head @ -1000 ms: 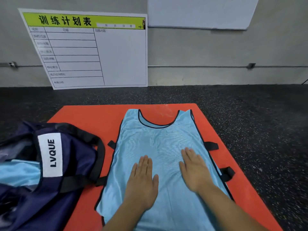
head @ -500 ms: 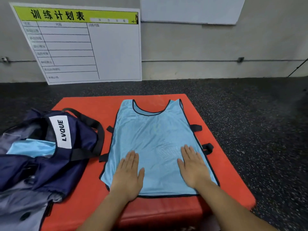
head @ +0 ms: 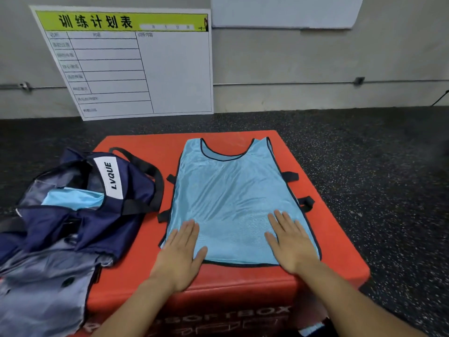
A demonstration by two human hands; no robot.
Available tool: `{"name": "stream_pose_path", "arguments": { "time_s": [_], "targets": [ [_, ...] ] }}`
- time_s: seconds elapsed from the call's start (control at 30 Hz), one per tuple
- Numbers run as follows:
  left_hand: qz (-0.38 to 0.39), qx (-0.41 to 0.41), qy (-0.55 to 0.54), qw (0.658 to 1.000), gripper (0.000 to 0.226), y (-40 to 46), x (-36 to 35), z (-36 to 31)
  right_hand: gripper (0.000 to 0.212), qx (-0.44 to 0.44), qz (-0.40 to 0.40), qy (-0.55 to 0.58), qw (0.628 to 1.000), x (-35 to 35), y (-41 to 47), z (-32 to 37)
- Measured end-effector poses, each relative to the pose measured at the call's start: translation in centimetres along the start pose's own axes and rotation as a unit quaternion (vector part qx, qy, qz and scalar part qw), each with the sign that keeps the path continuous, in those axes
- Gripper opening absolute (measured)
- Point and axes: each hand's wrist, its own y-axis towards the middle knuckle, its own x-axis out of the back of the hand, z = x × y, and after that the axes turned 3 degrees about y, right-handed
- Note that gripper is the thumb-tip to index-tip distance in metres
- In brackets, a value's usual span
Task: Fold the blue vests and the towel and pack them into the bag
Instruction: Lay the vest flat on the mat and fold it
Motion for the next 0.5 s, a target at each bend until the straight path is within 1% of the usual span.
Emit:
{"name": "stream_pose_path", "arguments": {
  "time_s": [0.03,0.07,0.13,0.23,0.3,0.33,0.4,0.5],
  "targets": [
    [0.008,0.009,-0.001,1.000,0.102,-0.4,0.5,1.2,0.079,-0.018,0.014,-0.005,1.000,0.5,-0.1,-1.2],
    [0.015,0.015,-0.002,1.000,0.105,-0.9,1.0,2.1,0.081,-0.030,0.031,-0.008,0.999,1.0,-0.2,-2.1],
    [0.031,0.016,-0.008,0.999,0.109,-1.7,1.7,3.5,0.096,-0.037,0.060,-0.017,0.997,1.7,-0.4,-3.2],
    [0.055,-0.009,-0.025,0.998,0.111,-2.5,2.5,4.8,0.114,-0.003,0.074,-0.006,0.997,2.1,-0.9,-3.9],
    [0.058,-0.017,-0.078,0.995,0.111,-2.5,3.0,5.8,0.127,0.029,0.082,0.037,0.996,2.3,-1.6,-4.4],
    [0.056,-0.021,-0.108,0.992,0.110,-2.4,3.3,6.3,0.129,0.047,0.090,0.067,0.993,2.4,-1.9,-4.7],
    [0.043,-0.020,-0.152,0.987,0.099,-2.4,3.8,7.0,0.123,0.080,0.105,0.127,0.983,2.8,-2.8,-5.2],
    [0.018,-0.031,-0.183,0.982,0.051,-2.6,4.4,8.0,0.096,0.094,0.102,0.225,0.964,3.0,-3.9,-6.5]
  ]
}}
